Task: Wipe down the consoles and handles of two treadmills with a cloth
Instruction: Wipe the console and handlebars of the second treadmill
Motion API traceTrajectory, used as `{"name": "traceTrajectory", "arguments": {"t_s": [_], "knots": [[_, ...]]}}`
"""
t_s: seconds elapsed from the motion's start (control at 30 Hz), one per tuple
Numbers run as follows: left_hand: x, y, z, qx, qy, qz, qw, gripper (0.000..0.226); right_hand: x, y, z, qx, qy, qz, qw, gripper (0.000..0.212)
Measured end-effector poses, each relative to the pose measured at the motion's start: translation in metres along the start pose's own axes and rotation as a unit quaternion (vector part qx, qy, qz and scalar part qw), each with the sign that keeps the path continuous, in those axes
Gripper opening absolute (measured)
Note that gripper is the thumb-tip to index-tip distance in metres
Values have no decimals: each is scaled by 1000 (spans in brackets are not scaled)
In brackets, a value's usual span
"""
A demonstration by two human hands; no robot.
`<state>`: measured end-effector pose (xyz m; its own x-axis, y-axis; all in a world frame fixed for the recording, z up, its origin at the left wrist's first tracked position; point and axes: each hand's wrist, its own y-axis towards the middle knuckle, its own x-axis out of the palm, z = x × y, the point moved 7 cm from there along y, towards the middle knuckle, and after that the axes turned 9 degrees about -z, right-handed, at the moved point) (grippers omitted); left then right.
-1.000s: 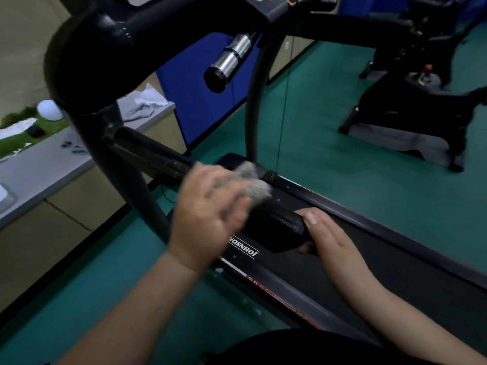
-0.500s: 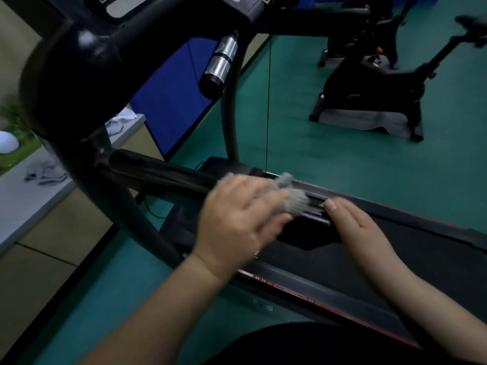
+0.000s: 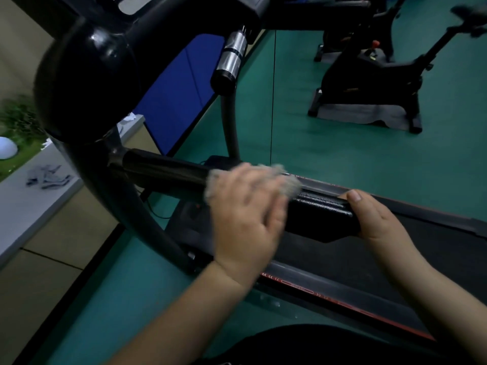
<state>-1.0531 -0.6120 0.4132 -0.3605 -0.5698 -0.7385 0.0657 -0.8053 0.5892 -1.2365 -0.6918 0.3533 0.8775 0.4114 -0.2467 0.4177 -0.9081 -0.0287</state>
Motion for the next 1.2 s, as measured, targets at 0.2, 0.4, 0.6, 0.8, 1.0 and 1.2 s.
{"name": "traceTrajectory", "arguments": {"t_s": [0.2,0.4,0.6,0.8,1.0,1.2], "knots": [[-22,21,-39,106,38,-6,994,32,-3,1,-3,-2,-35,8,999,88],[-61,-3,-165,-139,36,159,977,29,-3,-2,-9,-9,-30,-3,1000,84],[-8,-30,-91,-297,-157,298,894,39,0,-3,-7,7,-6,-15,1000,68],[7,-32,-69,-184,-159,243,939,43,-2,-3,-6,1,-27,-14,1000,91],[-11,-33,-173,-386,-284,398,782,56,-4,-1,-6,7,-53,-40,998,76],[30,-53,-116,-522,-410,372,649,42,-4,1,-13,-17,-99,-51,994,62]]}}
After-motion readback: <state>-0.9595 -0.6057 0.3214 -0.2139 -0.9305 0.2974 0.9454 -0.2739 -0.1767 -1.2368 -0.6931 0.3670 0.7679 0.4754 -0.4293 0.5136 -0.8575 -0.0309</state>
